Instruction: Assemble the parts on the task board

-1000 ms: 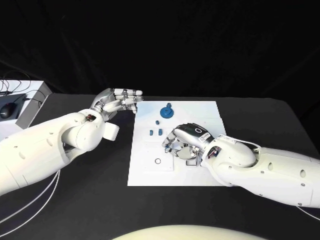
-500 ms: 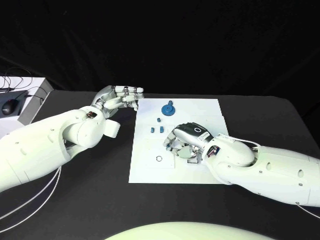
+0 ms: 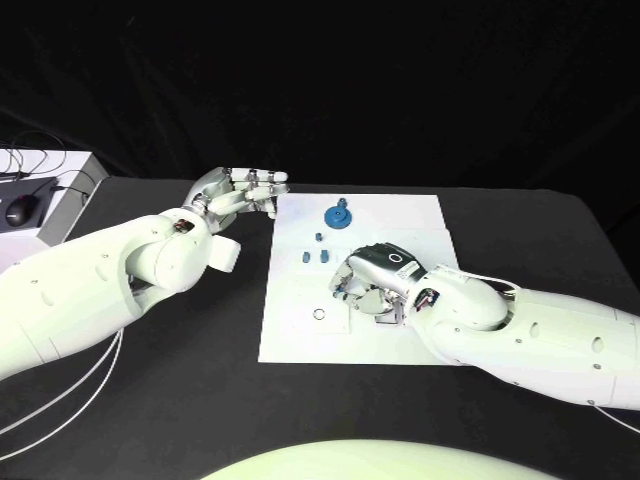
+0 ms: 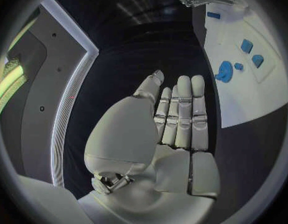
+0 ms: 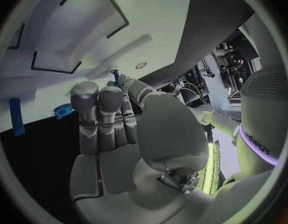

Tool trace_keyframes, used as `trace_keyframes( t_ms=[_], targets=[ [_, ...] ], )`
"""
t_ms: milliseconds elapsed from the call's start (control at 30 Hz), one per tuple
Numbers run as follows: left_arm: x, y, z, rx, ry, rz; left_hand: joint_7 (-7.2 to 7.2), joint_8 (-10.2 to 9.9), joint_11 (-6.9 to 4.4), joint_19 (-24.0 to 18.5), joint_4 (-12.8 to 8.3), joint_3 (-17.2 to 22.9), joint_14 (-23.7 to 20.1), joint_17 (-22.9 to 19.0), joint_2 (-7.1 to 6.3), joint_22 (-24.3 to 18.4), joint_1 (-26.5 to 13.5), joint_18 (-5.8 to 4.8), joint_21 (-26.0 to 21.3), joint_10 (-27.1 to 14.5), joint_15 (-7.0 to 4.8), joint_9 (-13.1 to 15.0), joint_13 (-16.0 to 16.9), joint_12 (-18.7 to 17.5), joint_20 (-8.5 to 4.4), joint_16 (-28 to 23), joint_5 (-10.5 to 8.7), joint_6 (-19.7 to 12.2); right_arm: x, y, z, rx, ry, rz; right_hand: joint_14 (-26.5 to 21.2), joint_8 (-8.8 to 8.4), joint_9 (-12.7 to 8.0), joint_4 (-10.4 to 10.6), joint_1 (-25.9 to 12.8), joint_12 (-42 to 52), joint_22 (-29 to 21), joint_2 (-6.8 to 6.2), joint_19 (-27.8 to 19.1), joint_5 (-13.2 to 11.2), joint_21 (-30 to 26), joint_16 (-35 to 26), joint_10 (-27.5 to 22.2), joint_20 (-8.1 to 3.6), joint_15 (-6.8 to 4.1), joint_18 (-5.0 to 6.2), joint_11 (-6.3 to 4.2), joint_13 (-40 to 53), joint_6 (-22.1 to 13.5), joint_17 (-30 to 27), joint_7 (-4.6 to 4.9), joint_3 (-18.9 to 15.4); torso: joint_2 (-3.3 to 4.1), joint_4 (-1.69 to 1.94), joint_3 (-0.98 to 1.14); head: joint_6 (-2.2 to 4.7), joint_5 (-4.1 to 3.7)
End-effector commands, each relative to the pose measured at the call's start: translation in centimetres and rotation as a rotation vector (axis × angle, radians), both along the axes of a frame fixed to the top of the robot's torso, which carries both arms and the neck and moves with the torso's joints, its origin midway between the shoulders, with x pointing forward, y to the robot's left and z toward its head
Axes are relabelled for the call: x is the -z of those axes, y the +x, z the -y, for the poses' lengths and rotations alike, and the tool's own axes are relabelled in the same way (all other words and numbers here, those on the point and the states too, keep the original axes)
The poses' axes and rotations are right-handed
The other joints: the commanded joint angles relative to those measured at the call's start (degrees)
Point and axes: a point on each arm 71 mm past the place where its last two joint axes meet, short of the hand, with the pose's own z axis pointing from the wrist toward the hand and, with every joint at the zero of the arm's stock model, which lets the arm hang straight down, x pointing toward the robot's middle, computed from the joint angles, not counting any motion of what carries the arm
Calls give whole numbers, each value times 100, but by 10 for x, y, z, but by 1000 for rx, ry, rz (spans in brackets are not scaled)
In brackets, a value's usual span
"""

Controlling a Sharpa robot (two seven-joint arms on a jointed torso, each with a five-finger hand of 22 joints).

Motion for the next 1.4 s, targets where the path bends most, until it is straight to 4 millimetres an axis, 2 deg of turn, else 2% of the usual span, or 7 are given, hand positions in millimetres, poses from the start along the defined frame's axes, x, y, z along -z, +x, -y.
trace_keyframes(
  t_ms=[33, 733, 833, 933, 1000, 1167, 1400],
  targets=[
    [-1, -1, 2, 9, -10, 2, -4, 13, 4, 26, 19, -14, -21, 3, 8, 41, 17, 48, 23, -43, 5, 1, -3, 30, -14, -14, 19, -13, 1, 0, 0, 3, -21, 19, -10, 10, 6, -17, 100, 38, 455, 142, 175, 20, -24, 24, 105, -6, -22, 72, -76, 8, 25, -7, 12, 1, 3, -1, 2, -5, 7],
    [-1, -1, 1, 10, -6, -5, -7, 15, 19, 24, 29, -24, -22, 0, 6, 73, 26, 56, 10, -103, 14, 2, -2, 34, -5, -16, 17, -20, 5, -2, -6, -13, -35, 28, -9, 9, 7, -26, 102, 37, 466, 141, 188, 24, -26, 31, 110, -8, -24, 68, -77, 7, 31, -5, 10, 6, 1, -2, -3, -70, 27],
    [0, -1, 0, 11, -5, -7, -7, 15, 19, 24, 29, -24, -22, 0, 6, 73, 26, 56, 10, -103, 14, 2, -2, 34, -5, -16, 17, -20, 6, -2, -7, -15, -39, 26, -20, 5, 2, -40, 93, 39, 456, 96, 181, 41, -99, 21, 85, -5, -21, 73, -69, 8, 18, -10, 21, -19, -2, -2, 0, -73, 26],
    [0, -1, 0, 12, -5, -8, -7, 15, 19, 24, 29, -24, -22, 0, 6, 73, 26, 56, 10, -103, 14, 2, -2, 34, -5, -16, 17, -20, 6, -2, -7, -21, -36, 27, -30, 6, -36, -47, 47, 48, 424, -60, 151, 339, -240, -31, -43, 19, 7, 84, -51, 12, -78, -37, 25, -327, -5, -4, -2, -77, 28],
    [0, -1, 1, 14, -5, -9, -7, 15, 19, 24, 29, -24, -22, 0, 6, 73, 26, 56, 10, -103, 14, 2, -2, 34, -5, -16, 17, -20, 6, -2, -8, -28, -29, 30, -39, -14, -64, -10, -42, 42, 372, -200, 133, 375, -454, -76, -211, 36, 38, 116, 9, 7, -194, -58, 54, -550, -5, -5, -2, -78, 30],
    [0, -1, 1, 18, -5, -10, -8, 15, 19, 26, 33, -31, -24, -1, 7, 87, 31, 59, -1, -115, 15, 2, -2, 48, -1, -15, 14, -16, 4, -3, -9, -34, -4, 45, -36, -17, -68, 39, -72, 51, 219, -352, 113, 378, -966, -186, -579, 93, 91, 208, 99, 4, -311, -108, 30, -894, -5, -7, 2, -77, 27],
    [0, -1, 1, 19, -3, -11, -8, 15, 19, 26, 33, -31, -24, -1, 7, 87, 31, 59, -1, -115, 15, 2, -2, 48, -1, -15, 14, -16, 0, -5, -8, -41, 30, 65, -11, -16, -69, 77, 71, 58, 43, -308, 173, 389, -1440, -312, -770, 129, 110, 272, 135, 3, -397, -127, 12, -1398, -2, -7, 6, -82, 26]
  ],
)
